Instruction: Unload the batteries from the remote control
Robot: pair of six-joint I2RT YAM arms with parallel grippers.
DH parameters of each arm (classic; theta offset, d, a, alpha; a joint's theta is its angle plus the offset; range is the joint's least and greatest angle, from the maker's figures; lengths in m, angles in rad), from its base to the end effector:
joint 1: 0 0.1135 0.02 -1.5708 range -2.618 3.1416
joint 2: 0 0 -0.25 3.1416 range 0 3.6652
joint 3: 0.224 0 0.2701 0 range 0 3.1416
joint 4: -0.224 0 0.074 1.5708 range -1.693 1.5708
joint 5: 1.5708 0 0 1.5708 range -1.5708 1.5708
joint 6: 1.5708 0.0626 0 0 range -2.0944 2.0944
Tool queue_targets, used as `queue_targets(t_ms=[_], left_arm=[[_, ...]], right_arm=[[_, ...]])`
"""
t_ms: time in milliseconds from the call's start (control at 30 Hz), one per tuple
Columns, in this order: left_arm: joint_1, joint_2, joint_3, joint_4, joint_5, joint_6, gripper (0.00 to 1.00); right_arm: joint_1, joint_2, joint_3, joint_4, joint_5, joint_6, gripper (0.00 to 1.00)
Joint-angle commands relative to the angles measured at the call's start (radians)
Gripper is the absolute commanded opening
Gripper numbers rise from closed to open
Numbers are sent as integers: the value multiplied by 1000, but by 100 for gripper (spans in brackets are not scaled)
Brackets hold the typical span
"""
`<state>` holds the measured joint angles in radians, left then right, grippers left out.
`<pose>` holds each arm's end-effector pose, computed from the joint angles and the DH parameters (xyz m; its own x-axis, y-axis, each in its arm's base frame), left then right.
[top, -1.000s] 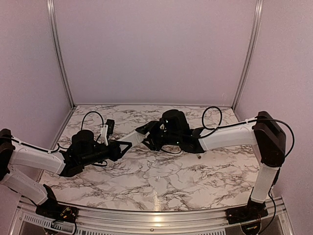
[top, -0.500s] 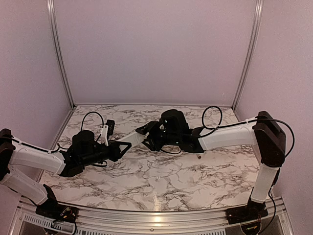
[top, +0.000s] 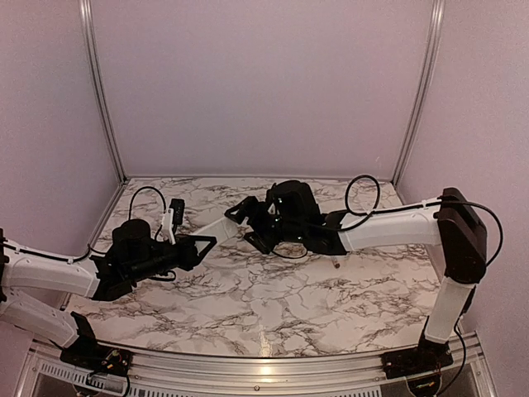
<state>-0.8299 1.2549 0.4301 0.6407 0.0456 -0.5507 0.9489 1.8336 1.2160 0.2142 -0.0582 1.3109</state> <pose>0.1999 -0.2228 0.1734 -0.5068 -0.2204 -0.8334 0.5893 0.6171 -0.5215 0.2650 0.3759 0.1977 -0.8730 0.4381 -0.2143 0.0045 0.4466 0.8947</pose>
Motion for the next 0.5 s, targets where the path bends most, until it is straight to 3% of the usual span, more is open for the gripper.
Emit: queue_targets(t_ms=[0,100,267,467], left_arm=[[0,-42,-11,29,-53,12,0],[1,-36,20,-76,-90,32,0],[0,-54,-26,-37,-127,34,0],[3,-57,-91,97,-67,27,0]], right_arm=[[-2,-69,-15,-38,41,-169,92],[-22,-115,-59,10,22,-310,92],[-67,-166,-90,-41,-7,-530,88],[-101,-272,-215,31,-109,-670,93]])
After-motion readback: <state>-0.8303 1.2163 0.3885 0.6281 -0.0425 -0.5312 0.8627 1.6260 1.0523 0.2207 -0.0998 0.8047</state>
